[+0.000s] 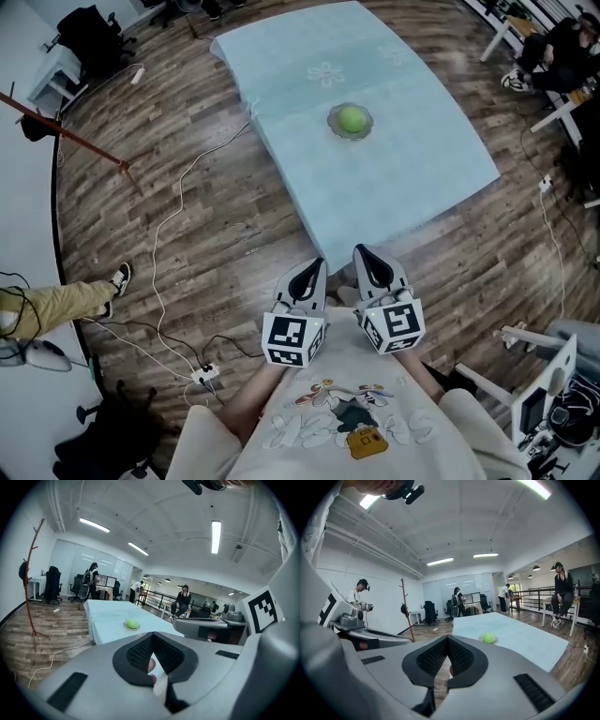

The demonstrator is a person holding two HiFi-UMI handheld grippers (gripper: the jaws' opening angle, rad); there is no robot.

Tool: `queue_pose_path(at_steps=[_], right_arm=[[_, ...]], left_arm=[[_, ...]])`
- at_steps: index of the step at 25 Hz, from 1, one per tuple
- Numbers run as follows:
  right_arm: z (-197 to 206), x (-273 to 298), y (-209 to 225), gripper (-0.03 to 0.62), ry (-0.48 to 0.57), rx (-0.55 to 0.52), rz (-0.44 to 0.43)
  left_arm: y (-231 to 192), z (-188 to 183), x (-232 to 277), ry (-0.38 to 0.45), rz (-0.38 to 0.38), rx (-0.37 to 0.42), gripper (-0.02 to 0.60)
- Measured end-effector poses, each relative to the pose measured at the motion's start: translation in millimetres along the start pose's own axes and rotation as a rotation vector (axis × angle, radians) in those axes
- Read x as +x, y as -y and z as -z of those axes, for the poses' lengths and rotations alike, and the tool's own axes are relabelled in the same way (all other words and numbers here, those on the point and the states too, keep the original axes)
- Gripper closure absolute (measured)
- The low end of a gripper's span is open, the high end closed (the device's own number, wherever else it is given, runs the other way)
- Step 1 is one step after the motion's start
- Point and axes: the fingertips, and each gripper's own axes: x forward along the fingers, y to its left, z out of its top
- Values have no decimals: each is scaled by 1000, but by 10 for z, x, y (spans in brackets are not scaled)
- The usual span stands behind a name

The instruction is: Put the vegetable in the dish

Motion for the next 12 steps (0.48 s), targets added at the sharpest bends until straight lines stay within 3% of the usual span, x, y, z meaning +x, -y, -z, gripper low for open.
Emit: queue_pose_path(at_steps=[12], right_arm=[[-1, -10, 122, 576, 7, -8, 13]], left_arm=[[73, -20, 110, 1, 22, 5, 575]])
